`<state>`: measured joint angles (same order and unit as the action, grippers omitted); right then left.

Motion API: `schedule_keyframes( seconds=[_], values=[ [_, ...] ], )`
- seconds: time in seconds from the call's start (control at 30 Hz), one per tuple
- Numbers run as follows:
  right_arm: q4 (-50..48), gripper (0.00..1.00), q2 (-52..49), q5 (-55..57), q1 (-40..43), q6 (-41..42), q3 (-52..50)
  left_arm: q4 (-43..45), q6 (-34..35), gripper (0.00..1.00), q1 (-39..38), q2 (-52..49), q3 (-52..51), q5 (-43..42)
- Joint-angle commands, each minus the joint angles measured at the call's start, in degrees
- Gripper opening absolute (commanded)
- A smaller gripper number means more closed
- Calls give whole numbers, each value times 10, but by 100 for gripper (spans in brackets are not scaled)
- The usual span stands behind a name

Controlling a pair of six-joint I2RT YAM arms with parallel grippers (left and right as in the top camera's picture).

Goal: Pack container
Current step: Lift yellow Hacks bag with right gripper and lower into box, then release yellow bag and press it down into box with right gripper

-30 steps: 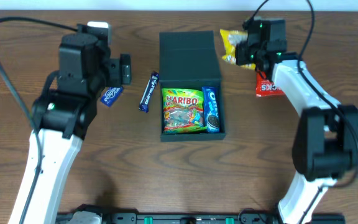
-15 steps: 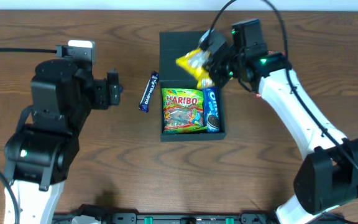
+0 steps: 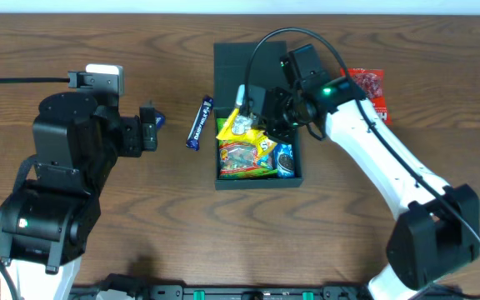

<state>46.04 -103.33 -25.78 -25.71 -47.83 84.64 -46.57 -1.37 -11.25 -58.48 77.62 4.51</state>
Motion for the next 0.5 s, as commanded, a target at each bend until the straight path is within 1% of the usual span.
schedule_keyframes(
  seconds=[0.0, 0.3, 0.33, 0.43, 0.47],
  values=[
    [-17, 1, -34, -14, -10, -31, 4, -3, -3, 95, 4, 5, 13, 3],
    [-68, 2, -105, -7, -9, -31, 4, -3, -4, 95, 4, 5, 13, 3],
    [-71, 4, -112, 0, -9, -30, 4, -3, -4, 95, 4, 5, 13, 3],
    [-82, 14, -118, 14, -9, -30, 4, -3, -4, 95, 4, 5, 13, 3],
    [-90, 15, -121, 22, -9, -30, 4, -3, -4, 95, 4, 5, 13, 3]
  ],
)
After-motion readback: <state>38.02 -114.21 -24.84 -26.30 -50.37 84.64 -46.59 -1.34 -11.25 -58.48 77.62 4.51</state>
